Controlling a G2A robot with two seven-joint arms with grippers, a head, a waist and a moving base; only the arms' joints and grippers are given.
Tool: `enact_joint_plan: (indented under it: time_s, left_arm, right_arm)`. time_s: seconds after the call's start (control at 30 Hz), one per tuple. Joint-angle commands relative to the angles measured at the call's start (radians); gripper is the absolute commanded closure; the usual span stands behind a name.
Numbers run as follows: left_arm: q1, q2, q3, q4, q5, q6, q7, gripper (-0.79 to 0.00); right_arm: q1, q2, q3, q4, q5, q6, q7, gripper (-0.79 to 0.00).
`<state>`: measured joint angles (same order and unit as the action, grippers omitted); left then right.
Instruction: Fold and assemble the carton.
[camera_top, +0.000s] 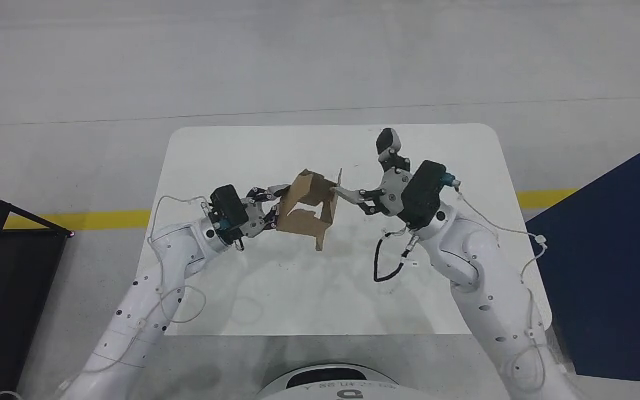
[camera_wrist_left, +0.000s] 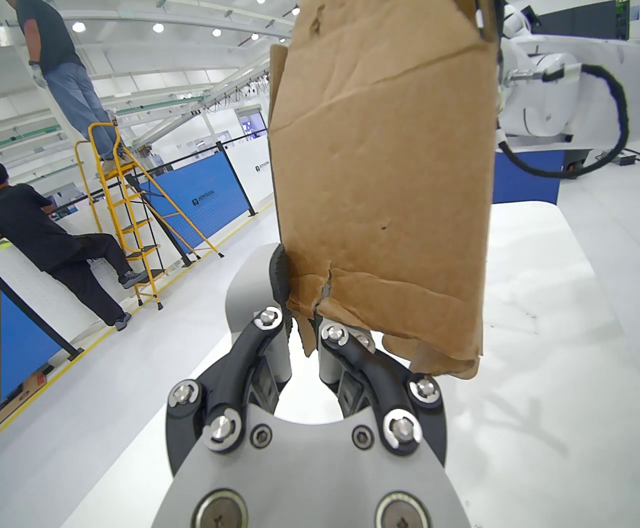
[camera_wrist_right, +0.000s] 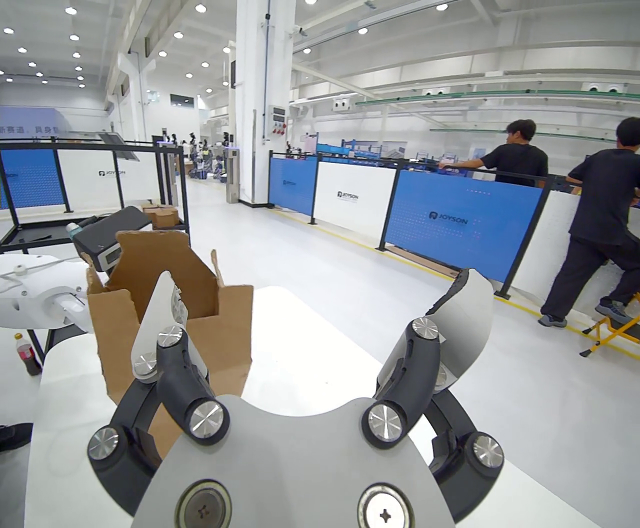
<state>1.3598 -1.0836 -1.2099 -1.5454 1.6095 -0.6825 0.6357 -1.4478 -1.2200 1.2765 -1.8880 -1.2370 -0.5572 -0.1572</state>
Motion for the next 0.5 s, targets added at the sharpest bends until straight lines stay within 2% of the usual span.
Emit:
enact_joint_plan:
  time_s: [0.0, 0.23, 0.47]
  left_arm:
    - [-0.006, -0.002, 0.014, 0.008, -0.004, 0.002, -0.012, 0.0]
    - [-0.02, -0.007, 0.033, 0.026, -0.041, 0.009, -0.042, 0.0]
    - [-0.024, -0.009, 0.037, 0.029, -0.083, 0.004, -0.073, 0.0]
  right_arm:
    - [0.01, 0.002, -0.007, 0.005, -0.006, -0.024, 0.025, -0.785]
    - [0.035, 0.007, -0.035, 0.015, -0.004, -0.096, 0.119, -0.785]
    - [0.052, 0.006, -0.065, 0.016, 0.008, -0.108, 0.14, -0.785]
